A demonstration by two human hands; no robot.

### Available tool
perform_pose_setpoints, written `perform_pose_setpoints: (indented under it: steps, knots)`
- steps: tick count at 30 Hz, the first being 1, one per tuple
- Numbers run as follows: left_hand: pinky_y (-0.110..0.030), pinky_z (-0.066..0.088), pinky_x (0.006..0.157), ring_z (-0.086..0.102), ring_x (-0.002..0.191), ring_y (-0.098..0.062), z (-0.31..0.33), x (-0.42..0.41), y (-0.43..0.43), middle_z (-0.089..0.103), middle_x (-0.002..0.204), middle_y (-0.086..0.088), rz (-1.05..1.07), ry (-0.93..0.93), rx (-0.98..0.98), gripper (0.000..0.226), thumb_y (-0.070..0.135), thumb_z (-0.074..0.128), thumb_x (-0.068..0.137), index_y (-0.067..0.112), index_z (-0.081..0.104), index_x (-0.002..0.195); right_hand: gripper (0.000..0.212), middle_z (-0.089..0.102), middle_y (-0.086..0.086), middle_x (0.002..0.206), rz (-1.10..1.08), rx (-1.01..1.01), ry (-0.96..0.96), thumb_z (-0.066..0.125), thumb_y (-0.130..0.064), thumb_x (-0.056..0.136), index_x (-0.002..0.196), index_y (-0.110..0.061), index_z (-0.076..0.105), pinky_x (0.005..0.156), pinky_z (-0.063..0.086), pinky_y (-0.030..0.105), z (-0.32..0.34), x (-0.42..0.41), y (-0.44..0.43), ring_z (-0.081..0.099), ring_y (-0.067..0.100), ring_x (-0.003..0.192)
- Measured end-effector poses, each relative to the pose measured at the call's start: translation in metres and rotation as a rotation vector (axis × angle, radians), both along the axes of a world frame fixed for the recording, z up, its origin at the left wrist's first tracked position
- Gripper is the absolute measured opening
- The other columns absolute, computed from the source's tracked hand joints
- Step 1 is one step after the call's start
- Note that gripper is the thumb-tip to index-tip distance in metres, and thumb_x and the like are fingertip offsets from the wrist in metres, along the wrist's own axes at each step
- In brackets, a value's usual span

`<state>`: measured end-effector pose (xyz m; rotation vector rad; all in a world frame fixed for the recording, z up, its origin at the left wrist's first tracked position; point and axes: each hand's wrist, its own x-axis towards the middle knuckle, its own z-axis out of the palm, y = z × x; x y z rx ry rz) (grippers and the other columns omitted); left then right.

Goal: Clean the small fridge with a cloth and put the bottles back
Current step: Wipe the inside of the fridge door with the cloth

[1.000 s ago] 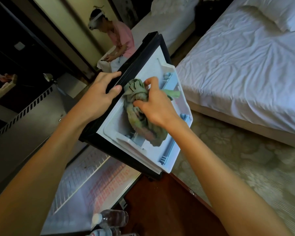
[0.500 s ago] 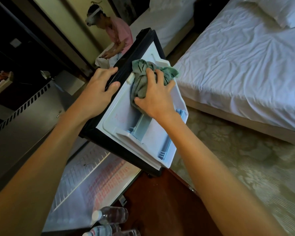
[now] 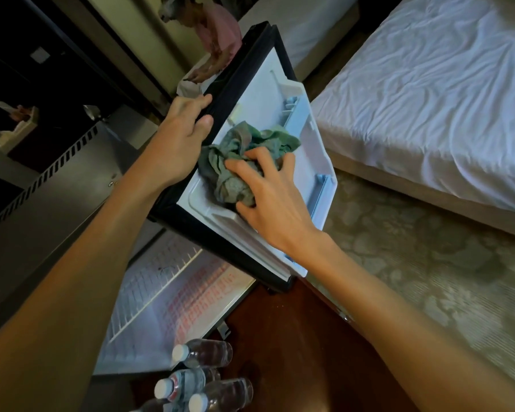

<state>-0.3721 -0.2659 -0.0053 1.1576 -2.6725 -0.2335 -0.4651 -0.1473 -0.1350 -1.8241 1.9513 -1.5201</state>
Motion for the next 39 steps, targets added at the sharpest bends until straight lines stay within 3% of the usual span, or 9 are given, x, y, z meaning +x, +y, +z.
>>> perform_pose_setpoints:
  steps: [3,9,12,16,19,25,32,36,39]
  knots:
    - [-0.014,0.021,0.104,0.033,0.138,-0.013,0.0,0.001,0.0,0.033,0.15,-0.005,-0.001,0.005,-0.01,0.046,0.028,0.036,0.108,0.016,0.032,0.152,0.066,0.04,0.011,0.141,0.037,-0.041,0.067,0.073,-0.012,0.078,0.137,-0.03,0.05,0.07,0.054,0.054,-0.006,-0.003,0.002,0.031,0.036,0.11]
    - [-0.012,0.02,0.102,0.031,0.14,-0.016,0.0,-0.003,0.003,0.03,0.153,-0.007,0.022,-0.011,-0.01,0.048,0.027,0.037,0.107,0.015,0.031,0.153,0.041,0.044,0.017,0.141,0.066,-0.075,0.243,0.052,-0.007,0.086,0.117,-0.028,0.067,0.079,0.046,0.054,-0.001,0.0,0.004,0.029,0.039,0.114]
    - [-0.008,0.019,0.1,0.033,0.138,-0.015,0.0,-0.003,0.004,0.033,0.15,-0.007,0.006,-0.008,-0.02,0.048,0.025,0.039,0.107,0.012,0.032,0.152,0.037,0.046,0.018,0.139,0.066,-0.055,0.405,0.065,-0.002,0.083,0.11,-0.027,0.07,0.075,0.045,0.052,0.004,-0.005,0.006,0.033,0.041,0.109]
    - [-0.003,0.018,0.099,0.035,0.133,-0.009,0.001,-0.003,0.007,0.036,0.148,-0.006,-0.001,0.01,-0.014,0.047,0.023,0.041,0.106,0.011,0.034,0.151,0.042,0.038,0.017,0.139,0.013,0.037,0.582,0.058,0.0,0.076,0.109,-0.025,0.068,0.068,0.041,0.048,0.019,-0.018,0.009,0.028,0.041,0.11]
    - [0.007,0.016,0.093,0.033,0.127,-0.002,0.001,-0.002,0.008,0.037,0.148,-0.004,0.013,0.021,-0.014,0.047,0.023,0.042,0.106,0.012,0.035,0.151,0.048,0.032,0.015,0.137,-0.097,0.124,0.458,0.065,0.001,0.073,0.113,-0.025,0.064,0.065,0.036,0.045,0.019,-0.022,-0.001,0.031,0.042,0.109]
    - [-0.01,0.018,0.104,0.034,0.136,-0.012,0.0,-0.002,0.007,0.035,0.149,-0.004,0.039,0.001,-0.011,0.048,0.025,0.04,0.106,0.013,0.033,0.152,0.049,0.034,0.021,0.137,-0.164,0.172,0.169,0.054,0.006,0.076,0.12,-0.016,0.059,0.07,0.048,0.053,0.028,-0.007,-0.014,0.03,0.043,0.111]
    - [-0.016,0.021,0.105,0.037,0.135,-0.015,0.0,-0.002,0.006,0.035,0.148,-0.006,0.023,-0.004,-0.026,0.048,0.025,0.04,0.106,0.012,0.033,0.152,0.048,0.04,0.019,0.138,0.129,0.008,0.272,0.058,-0.004,0.086,0.127,-0.029,0.063,0.072,0.045,0.046,0.013,0.003,0.014,0.03,0.039,0.11]
    - [-0.011,0.021,0.101,0.036,0.128,-0.008,0.0,-0.004,0.009,0.037,0.146,-0.007,0.004,-0.011,-0.034,0.048,0.024,0.04,0.107,0.012,0.033,0.152,0.048,0.042,0.023,0.138,0.099,-0.006,0.471,0.062,-0.003,0.083,0.125,-0.026,0.064,0.076,0.048,0.054,0.008,-0.018,0.006,0.032,0.04,0.107]
    - [-0.006,0.019,0.098,0.034,0.123,-0.002,0.002,-0.001,0.01,0.038,0.144,-0.005,0.014,-0.008,-0.029,0.048,0.024,0.04,0.106,0.013,0.033,0.152,0.051,0.035,0.022,0.143,-0.019,0.06,0.438,0.059,-0.002,0.08,0.125,-0.025,0.062,0.081,0.047,0.055,0.012,-0.03,-0.003,0.027,0.04,0.113]
